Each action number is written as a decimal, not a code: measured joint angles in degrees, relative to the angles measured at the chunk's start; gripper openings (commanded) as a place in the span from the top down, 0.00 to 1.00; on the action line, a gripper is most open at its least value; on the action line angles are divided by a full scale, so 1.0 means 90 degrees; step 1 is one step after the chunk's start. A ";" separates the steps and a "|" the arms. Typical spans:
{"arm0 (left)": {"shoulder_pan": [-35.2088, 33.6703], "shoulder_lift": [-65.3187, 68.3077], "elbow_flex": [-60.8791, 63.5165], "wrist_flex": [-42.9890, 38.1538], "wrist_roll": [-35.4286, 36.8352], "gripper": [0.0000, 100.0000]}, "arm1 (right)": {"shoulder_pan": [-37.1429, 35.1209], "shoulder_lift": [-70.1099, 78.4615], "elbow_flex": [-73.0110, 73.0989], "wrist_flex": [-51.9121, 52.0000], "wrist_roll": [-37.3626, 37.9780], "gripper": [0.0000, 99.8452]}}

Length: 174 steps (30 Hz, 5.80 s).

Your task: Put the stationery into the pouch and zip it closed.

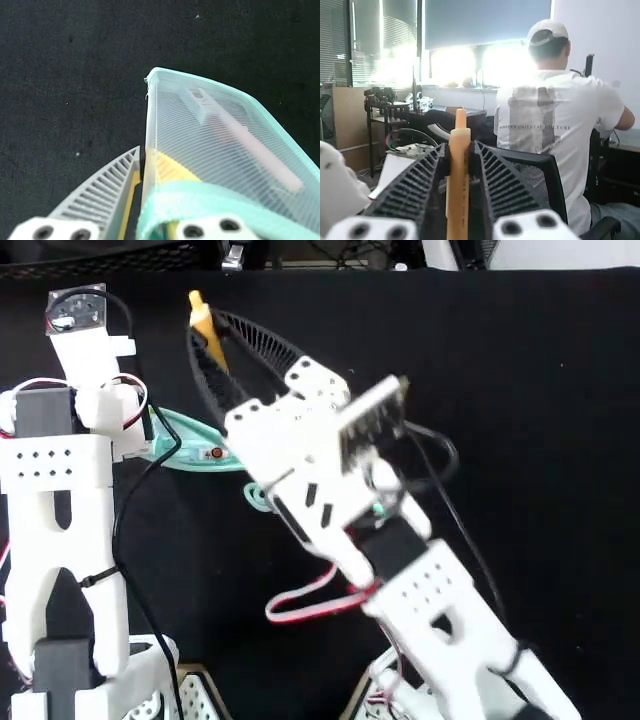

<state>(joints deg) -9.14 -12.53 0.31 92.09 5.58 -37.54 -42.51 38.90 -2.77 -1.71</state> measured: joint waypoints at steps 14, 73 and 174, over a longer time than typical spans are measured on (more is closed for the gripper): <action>0.0000 0.0000 0.0029 -0.0010 0.0000 0.97 | 0.0498 0.0567 -0.0527 -0.0098 -0.1211 0.99; 0.0000 0.0000 0.0029 -0.0010 0.0000 0.97 | 0.1954 0.4972 -0.0029 0.5597 0.0322 0.98; -0.0010 -0.0020 0.0322 -0.0293 -0.0156 0.97 | -0.0049 -0.1553 0.0166 0.2266 -0.0596 0.99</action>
<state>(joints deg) -9.23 -12.70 3.21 89.45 4.18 -37.98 -56.48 40.40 17.63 -7.08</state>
